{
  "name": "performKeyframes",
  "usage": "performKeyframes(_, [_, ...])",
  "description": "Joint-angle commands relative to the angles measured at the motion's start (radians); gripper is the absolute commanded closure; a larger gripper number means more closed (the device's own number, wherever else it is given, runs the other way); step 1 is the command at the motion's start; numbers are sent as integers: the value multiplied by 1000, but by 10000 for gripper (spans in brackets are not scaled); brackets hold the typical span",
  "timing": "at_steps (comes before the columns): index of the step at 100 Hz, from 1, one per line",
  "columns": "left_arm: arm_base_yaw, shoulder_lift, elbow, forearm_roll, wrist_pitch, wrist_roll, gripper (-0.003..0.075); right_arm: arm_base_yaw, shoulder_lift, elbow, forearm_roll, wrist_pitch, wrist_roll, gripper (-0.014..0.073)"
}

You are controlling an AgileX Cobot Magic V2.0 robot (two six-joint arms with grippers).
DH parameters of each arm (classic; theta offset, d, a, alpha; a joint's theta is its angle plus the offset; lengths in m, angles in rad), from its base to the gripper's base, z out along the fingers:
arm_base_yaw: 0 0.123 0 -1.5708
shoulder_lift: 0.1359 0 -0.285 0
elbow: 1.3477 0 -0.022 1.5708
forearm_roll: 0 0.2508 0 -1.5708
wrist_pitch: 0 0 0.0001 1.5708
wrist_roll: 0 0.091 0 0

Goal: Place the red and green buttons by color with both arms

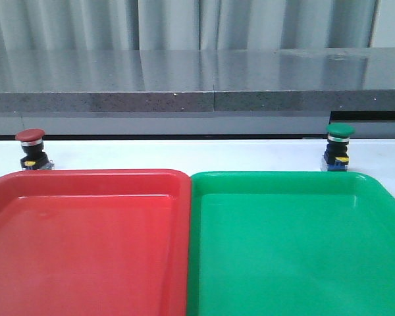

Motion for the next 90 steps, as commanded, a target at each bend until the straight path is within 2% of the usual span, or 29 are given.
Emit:
performKeyframes(1, [4, -33, 13, 0, -72, -8, 741, -7, -20, -18, 2, -78, -4, 657])
performKeyframes(68, [4, -33, 10, 2, -89, -8, 741, -7, -20, -18, 2, -78, -4, 657])
performKeyframes(81, [4, -26, -35, 2, -97, -8, 741, -7, -20, -18, 2, -78, -4, 657])
performKeyframes(90, [4, -1, -103, -1, -49, -8, 741, -7, -20, -18, 2, -78, -4, 657])
